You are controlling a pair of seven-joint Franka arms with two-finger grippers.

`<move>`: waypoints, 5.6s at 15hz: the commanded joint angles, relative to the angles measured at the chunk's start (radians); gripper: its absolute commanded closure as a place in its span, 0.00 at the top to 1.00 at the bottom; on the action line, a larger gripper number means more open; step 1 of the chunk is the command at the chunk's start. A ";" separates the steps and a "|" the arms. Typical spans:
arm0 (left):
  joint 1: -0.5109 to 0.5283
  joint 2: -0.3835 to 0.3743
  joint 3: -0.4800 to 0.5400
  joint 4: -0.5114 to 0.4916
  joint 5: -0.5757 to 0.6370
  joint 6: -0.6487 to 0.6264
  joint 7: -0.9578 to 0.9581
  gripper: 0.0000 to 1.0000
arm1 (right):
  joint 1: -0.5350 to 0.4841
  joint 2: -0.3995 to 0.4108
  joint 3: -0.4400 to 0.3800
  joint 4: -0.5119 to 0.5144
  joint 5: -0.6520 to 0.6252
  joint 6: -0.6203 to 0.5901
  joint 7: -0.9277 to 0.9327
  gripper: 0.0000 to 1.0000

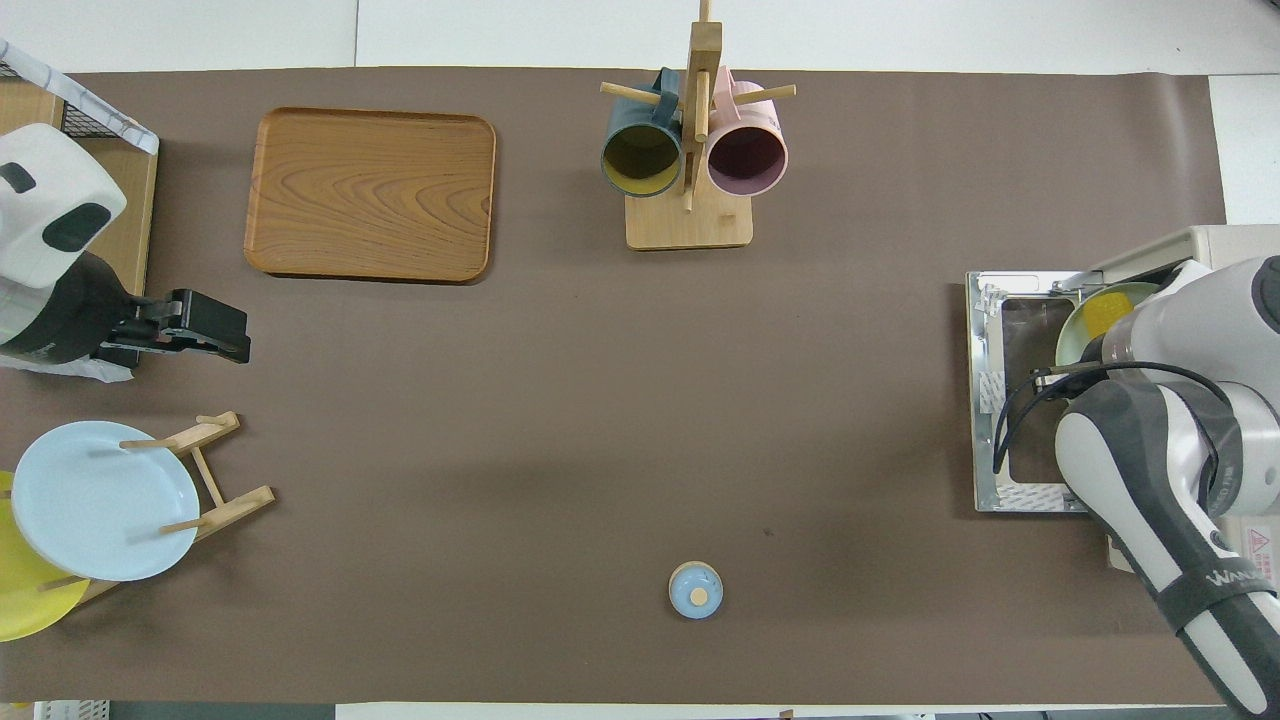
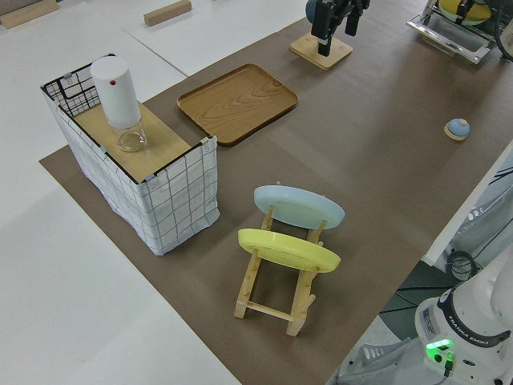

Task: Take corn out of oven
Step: 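Grasp the green plate with corn and pull it out with the right gripper, then set the green plate on the table center with the right gripper, then withdraw the right gripper while the left gripper reaches the yellow corn, then grasp the yellow corn with the left gripper while the right gripper retracts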

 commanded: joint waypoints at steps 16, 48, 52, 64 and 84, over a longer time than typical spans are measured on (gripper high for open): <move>0.010 -0.008 -0.007 0.002 0.015 -0.023 0.004 1.00 | 0.608 0.355 0.018 0.598 0.021 -0.354 0.669 0.00; -0.180 -0.014 -0.014 -0.138 -0.097 0.208 0.018 1.00 | 0.348 0.203 0.015 0.139 -0.183 -0.155 0.721 0.00; -0.298 0.039 -0.014 -0.182 -0.109 0.300 0.008 1.00 | 0.282 0.200 0.015 0.083 -0.194 -0.061 0.689 0.00; -0.634 0.458 -0.007 0.015 -0.157 0.609 -0.235 1.00 | 0.232 0.186 0.015 0.085 -0.323 -0.096 0.615 0.00; -0.693 0.521 -0.003 -0.116 -0.137 0.854 -0.303 1.00 | 0.031 -0.092 0.017 0.230 -0.199 -0.418 0.047 0.00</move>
